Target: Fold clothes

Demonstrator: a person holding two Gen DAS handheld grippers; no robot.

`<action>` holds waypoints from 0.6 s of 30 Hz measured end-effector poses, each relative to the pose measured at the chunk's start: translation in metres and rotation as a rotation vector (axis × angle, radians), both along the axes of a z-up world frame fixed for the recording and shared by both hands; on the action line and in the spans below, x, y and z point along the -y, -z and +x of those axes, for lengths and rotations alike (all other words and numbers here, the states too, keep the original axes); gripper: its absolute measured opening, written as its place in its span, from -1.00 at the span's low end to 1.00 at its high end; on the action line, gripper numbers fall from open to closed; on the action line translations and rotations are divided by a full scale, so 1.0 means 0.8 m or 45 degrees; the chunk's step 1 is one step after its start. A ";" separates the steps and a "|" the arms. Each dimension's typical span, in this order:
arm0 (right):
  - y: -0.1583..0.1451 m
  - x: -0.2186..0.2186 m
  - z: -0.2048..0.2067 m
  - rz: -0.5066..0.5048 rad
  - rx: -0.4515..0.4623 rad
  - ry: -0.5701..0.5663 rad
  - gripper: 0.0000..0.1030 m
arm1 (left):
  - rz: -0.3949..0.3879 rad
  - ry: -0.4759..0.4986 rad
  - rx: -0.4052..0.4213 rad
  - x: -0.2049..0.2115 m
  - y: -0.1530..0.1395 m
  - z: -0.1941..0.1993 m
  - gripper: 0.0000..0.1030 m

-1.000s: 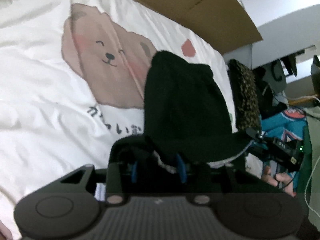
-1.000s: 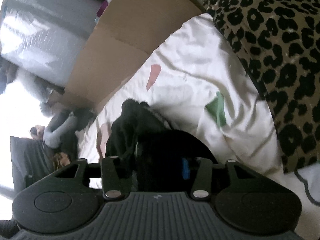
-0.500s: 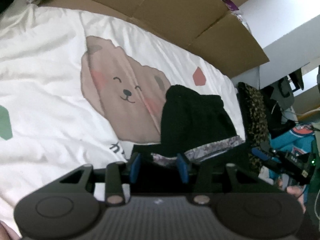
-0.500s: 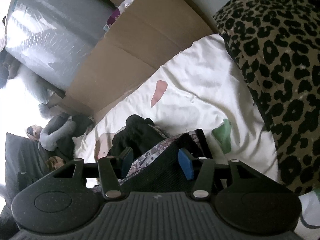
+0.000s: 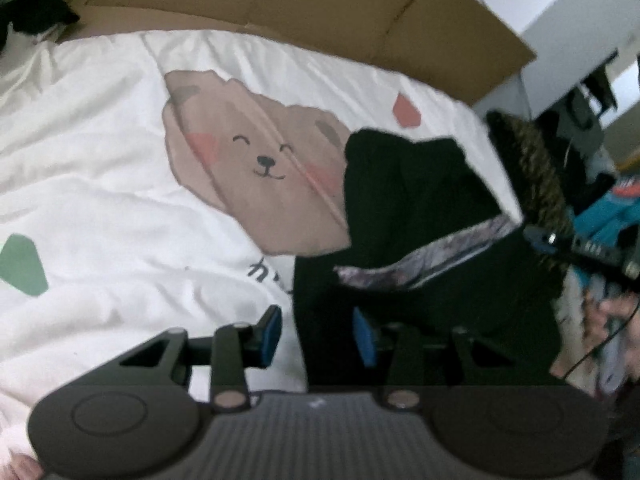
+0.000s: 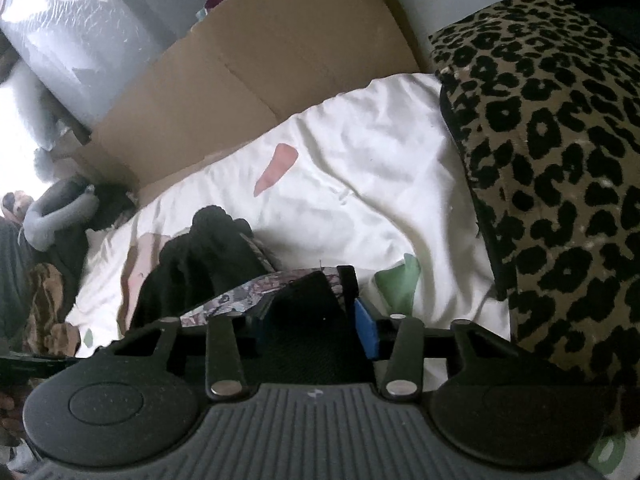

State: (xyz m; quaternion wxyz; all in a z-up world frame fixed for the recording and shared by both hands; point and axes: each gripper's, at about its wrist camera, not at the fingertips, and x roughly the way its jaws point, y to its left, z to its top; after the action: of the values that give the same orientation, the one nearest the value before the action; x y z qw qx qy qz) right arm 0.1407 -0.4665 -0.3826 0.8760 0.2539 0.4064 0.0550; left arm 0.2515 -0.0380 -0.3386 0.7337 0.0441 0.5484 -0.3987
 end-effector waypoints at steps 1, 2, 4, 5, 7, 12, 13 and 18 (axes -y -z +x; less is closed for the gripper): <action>0.002 -0.001 0.001 -0.005 -0.002 -0.007 -0.29 | 0.009 0.007 0.011 0.002 0.002 0.000 -0.26; 0.003 -0.001 0.002 -0.007 -0.004 -0.011 -0.35 | 0.017 0.014 0.021 0.004 0.004 0.000 -0.27; 0.004 -0.002 0.003 -0.010 -0.004 -0.016 -0.79 | 0.021 0.025 0.031 0.008 0.007 0.001 -0.30; 0.004 -0.002 0.004 -0.012 -0.003 -0.020 -0.88 | 0.017 0.030 0.030 0.010 0.008 0.001 -0.37; 0.001 -0.004 0.005 -0.019 0.002 -0.025 -0.92 | 0.010 0.041 0.035 0.014 0.008 0.002 -0.47; -0.009 -0.001 0.005 -0.027 0.036 0.004 -0.92 | -0.011 0.024 0.036 0.015 0.007 0.005 -0.91; -0.010 0.000 0.006 -0.026 0.041 0.012 -0.92 | -0.019 0.016 0.034 0.014 0.006 0.005 -0.92; -0.015 0.006 0.008 -0.024 0.062 0.056 -0.93 | -0.041 -0.045 0.038 0.003 0.001 0.009 -0.95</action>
State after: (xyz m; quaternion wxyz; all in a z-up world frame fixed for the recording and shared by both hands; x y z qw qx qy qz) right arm 0.1468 -0.4715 -0.3702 0.8889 0.2531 0.3799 0.0382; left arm 0.2583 -0.0404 -0.3394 0.7492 0.0286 0.5317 -0.3938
